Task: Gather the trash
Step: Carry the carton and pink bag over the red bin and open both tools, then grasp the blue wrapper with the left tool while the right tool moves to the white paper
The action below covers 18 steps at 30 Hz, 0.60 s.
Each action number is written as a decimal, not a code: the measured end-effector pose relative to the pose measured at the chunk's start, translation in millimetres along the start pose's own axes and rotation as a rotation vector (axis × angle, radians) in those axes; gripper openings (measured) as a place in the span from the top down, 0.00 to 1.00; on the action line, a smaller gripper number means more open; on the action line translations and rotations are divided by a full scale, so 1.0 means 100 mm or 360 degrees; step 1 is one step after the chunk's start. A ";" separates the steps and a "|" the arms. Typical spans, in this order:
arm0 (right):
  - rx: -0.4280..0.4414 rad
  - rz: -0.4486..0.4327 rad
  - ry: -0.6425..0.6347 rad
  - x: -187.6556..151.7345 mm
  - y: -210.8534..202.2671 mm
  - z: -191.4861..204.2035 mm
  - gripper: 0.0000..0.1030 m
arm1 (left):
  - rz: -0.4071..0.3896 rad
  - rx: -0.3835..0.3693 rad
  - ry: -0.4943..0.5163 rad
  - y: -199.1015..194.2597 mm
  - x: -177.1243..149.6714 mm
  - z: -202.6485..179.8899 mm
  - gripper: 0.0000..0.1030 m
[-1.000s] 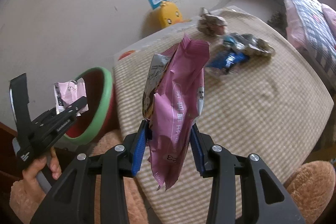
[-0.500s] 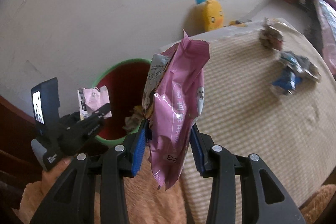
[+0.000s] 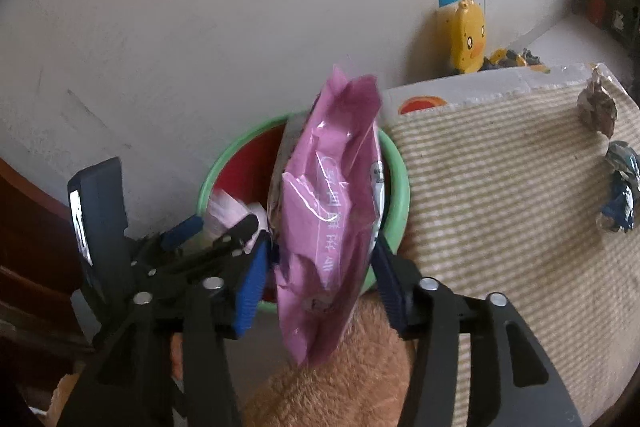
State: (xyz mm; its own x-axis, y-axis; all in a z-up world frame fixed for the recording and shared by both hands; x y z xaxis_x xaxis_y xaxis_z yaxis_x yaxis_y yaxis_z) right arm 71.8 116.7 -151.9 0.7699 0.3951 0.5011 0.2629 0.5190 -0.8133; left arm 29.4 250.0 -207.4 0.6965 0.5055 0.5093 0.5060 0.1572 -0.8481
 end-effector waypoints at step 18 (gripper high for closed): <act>-0.0484 -0.0167 0.0781 -0.46 -0.53 -2.11 0.34 | 0.0062 -0.0010 0.0067 0.06 -0.11 -0.22 0.21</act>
State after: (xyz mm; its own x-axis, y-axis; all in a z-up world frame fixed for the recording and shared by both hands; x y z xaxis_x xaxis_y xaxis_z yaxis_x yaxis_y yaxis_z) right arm 145.0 -89.3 -194.1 0.8907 -0.0813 0.4472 0.4518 0.2669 -0.8513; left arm 36.0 226.6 -215.2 0.7367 0.4748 0.4815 0.4812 0.1323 -0.8666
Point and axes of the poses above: each gripper's, at about its wrist camera, not at the fingertips, and y roughly the way its jaws point, z to its left, x to its top, the point moved 8 cm from there along y, roughly the way its jaws point, and after that the axes turned 6 degrees about -y, right-handed, at the moved point
